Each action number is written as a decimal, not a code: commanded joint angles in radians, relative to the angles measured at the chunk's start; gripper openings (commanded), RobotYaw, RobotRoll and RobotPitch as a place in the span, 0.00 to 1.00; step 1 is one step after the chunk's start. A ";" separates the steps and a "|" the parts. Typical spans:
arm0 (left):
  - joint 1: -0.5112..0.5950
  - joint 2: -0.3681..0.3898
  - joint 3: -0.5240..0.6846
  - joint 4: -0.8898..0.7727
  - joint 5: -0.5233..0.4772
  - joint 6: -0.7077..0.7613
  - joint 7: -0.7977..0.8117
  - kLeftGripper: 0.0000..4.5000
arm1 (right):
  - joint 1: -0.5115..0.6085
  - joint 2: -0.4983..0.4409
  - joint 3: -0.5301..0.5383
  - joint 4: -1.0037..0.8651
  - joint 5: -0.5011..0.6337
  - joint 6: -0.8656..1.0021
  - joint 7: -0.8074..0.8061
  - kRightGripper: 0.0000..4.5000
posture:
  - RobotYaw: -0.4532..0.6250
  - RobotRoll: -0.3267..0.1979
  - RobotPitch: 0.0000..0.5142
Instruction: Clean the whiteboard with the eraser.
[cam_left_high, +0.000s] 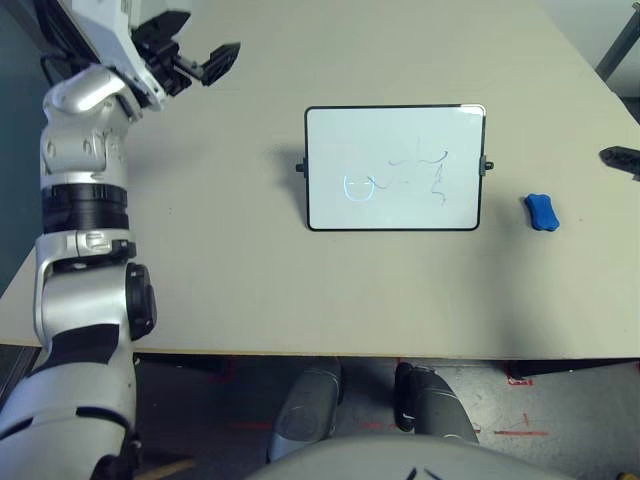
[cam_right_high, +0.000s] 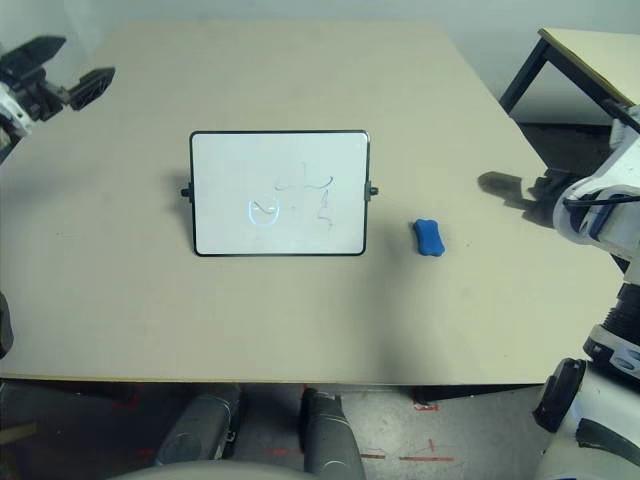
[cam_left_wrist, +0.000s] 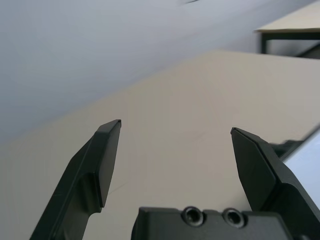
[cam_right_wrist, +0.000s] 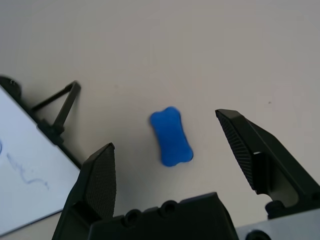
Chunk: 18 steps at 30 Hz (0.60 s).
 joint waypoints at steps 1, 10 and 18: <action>0.043 -0.051 -0.054 -0.127 -0.043 0.078 -0.055 1.00 | -0.002 -0.018 0.058 -0.015 0.023 0.040 0.010 0.99 | 0.47 0.62 0.17; 0.208 -0.099 -0.158 -0.520 -0.143 0.332 -0.096 1.00 | 0.036 0.010 0.202 -0.040 0.094 0.040 0.028 0.99 | 0.49 0.62 0.21; 0.307 -0.044 -0.221 -0.685 -0.138 0.412 -0.101 1.00 | -0.010 0.050 0.302 0.032 0.022 0.024 0.038 0.99 | 0.49 0.62 0.23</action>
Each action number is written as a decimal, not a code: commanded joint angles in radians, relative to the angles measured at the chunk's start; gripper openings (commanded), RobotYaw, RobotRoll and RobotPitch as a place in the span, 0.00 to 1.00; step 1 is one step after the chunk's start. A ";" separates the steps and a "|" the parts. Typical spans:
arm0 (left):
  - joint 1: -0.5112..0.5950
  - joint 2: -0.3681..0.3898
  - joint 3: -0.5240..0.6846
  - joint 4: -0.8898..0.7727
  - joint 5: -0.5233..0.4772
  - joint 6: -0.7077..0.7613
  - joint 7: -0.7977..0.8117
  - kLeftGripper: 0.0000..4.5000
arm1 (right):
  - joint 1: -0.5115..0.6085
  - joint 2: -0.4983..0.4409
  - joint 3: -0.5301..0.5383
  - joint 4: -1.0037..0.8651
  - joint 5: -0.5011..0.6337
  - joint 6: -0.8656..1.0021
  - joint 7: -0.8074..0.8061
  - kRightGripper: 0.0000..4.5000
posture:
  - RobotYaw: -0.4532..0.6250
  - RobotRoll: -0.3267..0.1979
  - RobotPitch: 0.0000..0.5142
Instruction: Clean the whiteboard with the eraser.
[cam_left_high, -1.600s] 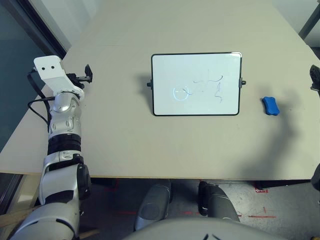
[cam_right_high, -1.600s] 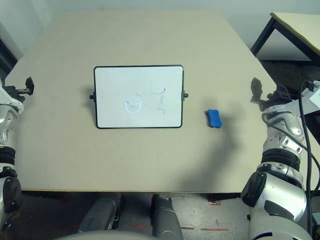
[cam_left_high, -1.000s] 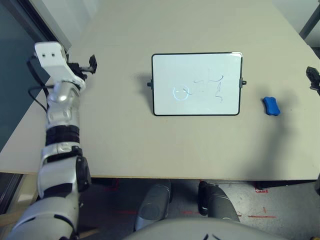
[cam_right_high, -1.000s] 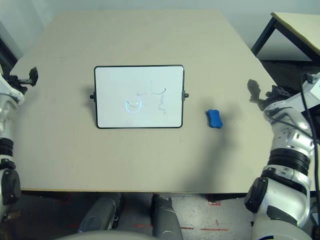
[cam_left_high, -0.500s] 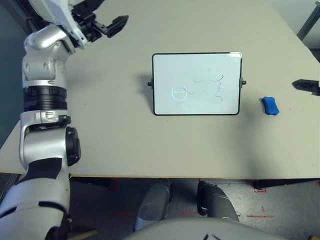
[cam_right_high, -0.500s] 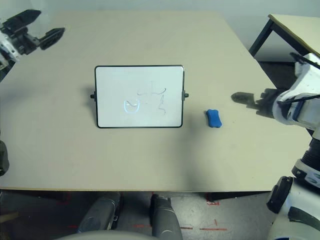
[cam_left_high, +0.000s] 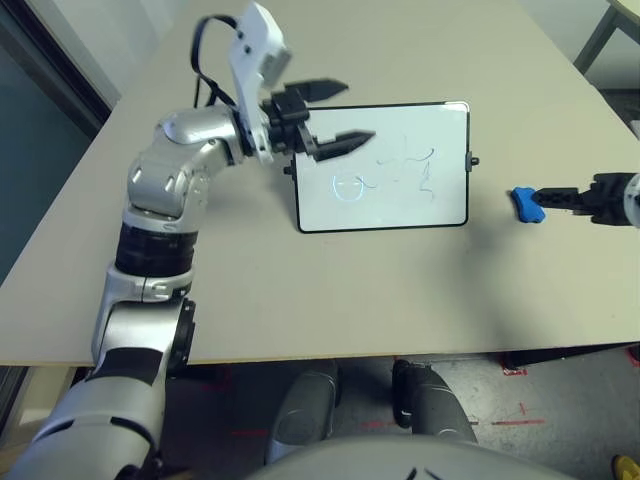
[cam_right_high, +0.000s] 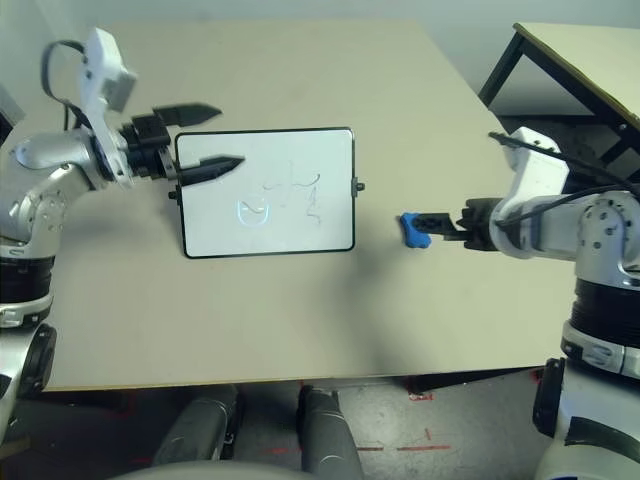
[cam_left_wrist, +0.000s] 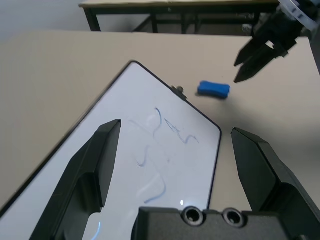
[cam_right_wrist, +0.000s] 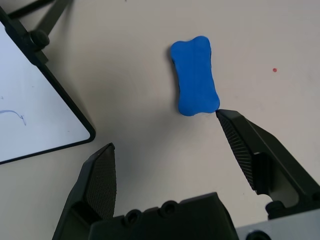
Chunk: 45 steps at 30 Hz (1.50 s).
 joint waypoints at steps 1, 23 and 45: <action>0.032 0.033 -0.019 -0.067 -0.003 0.055 0.002 1.00 | -0.025 0.006 0.056 0.049 -0.038 0.011 0.016 0.99 | 0.50 0.62 0.23; 0.151 0.164 0.016 -0.281 -0.090 0.339 0.102 1.00 | -0.162 0.063 0.319 0.403 -0.298 -0.308 0.163 0.99 | 0.57 0.62 0.30; 0.150 0.136 0.000 -0.257 -0.090 0.308 0.126 1.00 | -0.184 0.099 0.315 0.613 -0.468 -0.477 0.219 0.68 | 0.56 0.62 0.27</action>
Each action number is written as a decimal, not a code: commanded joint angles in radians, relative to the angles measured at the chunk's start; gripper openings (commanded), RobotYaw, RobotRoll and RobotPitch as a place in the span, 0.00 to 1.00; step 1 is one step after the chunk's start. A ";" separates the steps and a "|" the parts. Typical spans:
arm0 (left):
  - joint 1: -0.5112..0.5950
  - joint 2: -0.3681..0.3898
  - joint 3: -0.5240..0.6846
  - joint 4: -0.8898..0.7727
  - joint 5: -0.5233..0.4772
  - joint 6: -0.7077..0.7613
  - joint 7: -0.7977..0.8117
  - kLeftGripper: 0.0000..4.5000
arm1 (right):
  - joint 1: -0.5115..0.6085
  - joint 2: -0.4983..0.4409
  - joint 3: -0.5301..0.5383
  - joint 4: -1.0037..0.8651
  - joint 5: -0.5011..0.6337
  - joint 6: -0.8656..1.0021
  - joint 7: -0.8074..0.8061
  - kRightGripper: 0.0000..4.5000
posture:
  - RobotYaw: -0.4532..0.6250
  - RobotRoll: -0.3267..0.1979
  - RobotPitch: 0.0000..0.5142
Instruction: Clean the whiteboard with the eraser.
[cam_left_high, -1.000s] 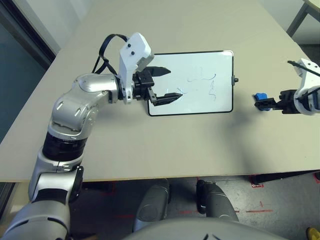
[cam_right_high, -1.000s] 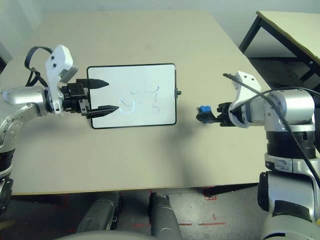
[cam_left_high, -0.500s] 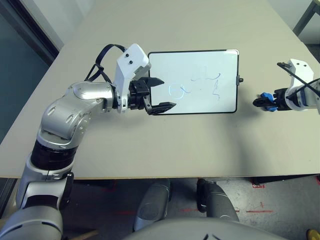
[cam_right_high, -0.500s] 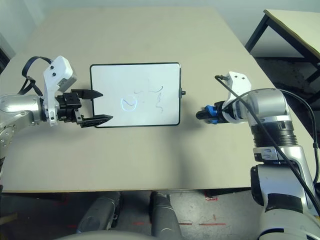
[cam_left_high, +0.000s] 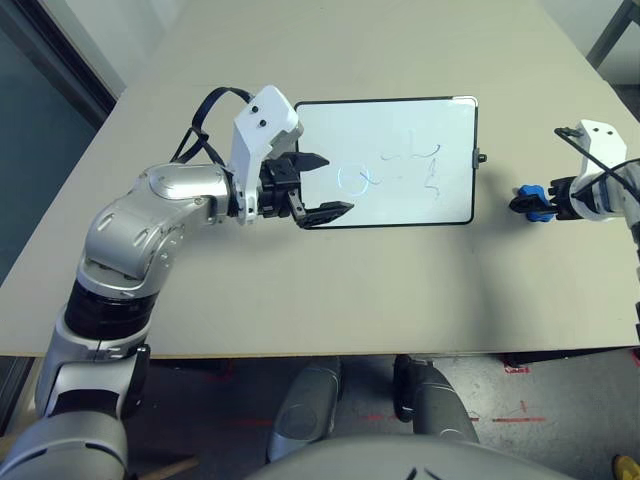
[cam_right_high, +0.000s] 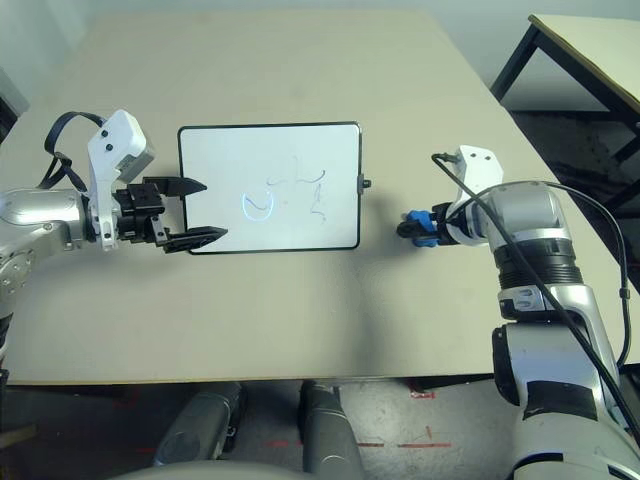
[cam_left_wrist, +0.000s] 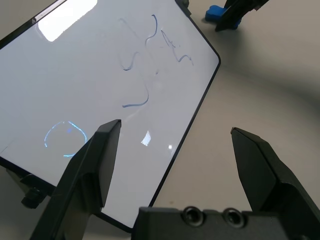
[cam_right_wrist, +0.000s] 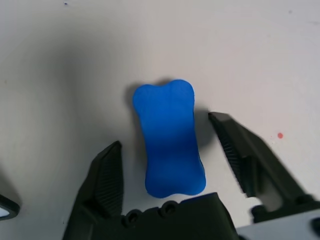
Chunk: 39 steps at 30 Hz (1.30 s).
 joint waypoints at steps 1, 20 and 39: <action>0.005 -0.002 -0.012 0.013 0.000 -0.011 -0.001 1.00 | 0.007 0.005 0.006 0.047 -0.052 -0.017 -0.014 0.60 | 0.56 0.62 0.26; -0.095 -0.087 -0.070 0.267 0.115 -0.181 -0.002 1.00 | -0.126 0.056 -0.115 -0.291 -0.081 -0.117 -0.098 0.19 | 0.50 0.62 0.23; -0.082 -0.085 -0.069 0.256 0.130 -0.170 -0.022 1.00 | -0.134 0.348 0.151 -0.522 -0.119 -0.127 -0.076 0.18 | 0.51 0.62 0.26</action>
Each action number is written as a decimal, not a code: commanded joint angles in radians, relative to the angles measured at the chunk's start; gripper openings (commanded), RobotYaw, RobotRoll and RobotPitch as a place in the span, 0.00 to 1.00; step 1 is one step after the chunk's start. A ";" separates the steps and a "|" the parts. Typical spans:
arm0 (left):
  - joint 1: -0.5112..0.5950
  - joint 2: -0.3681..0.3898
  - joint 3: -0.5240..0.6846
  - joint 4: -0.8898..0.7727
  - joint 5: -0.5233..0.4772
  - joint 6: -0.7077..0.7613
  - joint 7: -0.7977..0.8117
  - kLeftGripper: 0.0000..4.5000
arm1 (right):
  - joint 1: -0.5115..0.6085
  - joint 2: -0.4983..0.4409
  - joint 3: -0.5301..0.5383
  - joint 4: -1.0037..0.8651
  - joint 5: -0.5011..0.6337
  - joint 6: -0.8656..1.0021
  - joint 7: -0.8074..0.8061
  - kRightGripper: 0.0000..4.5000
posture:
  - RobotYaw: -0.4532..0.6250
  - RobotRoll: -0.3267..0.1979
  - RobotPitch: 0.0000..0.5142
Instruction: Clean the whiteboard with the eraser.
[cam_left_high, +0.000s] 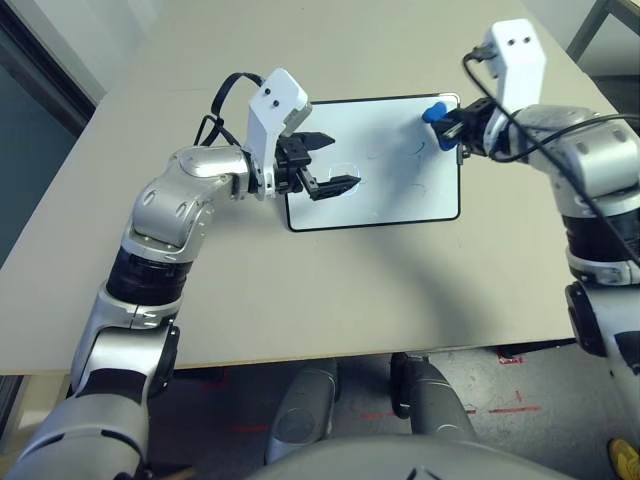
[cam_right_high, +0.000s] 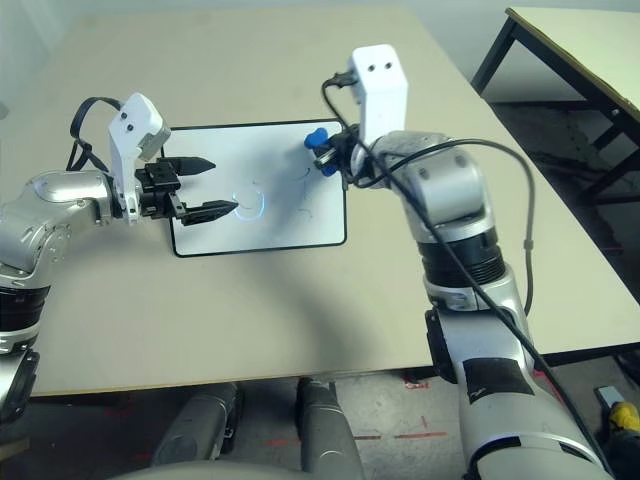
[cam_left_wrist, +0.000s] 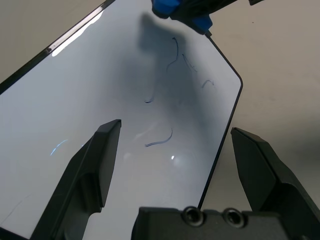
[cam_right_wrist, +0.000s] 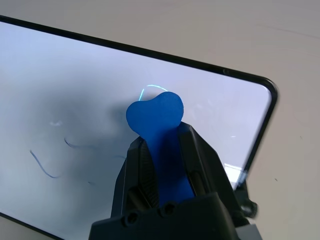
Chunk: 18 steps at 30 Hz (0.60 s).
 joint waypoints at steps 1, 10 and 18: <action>0.010 0.012 -0.008 -0.009 0.010 0.009 -0.005 1.00 | -0.022 0.032 0.047 0.039 -0.035 -0.057 0.004 0.18 | 0.51 0.62 0.26; 0.020 0.035 0.006 -0.009 0.008 0.008 -0.006 1.00 | -0.010 0.106 0.133 0.133 -0.119 -0.132 0.014 0.18 | 0.53 0.62 0.27; 0.052 0.081 0.020 -0.027 0.000 0.014 -0.014 1.00 | 0.018 0.202 0.164 0.140 -0.147 -0.117 0.018 0.18 | 0.53 0.62 0.29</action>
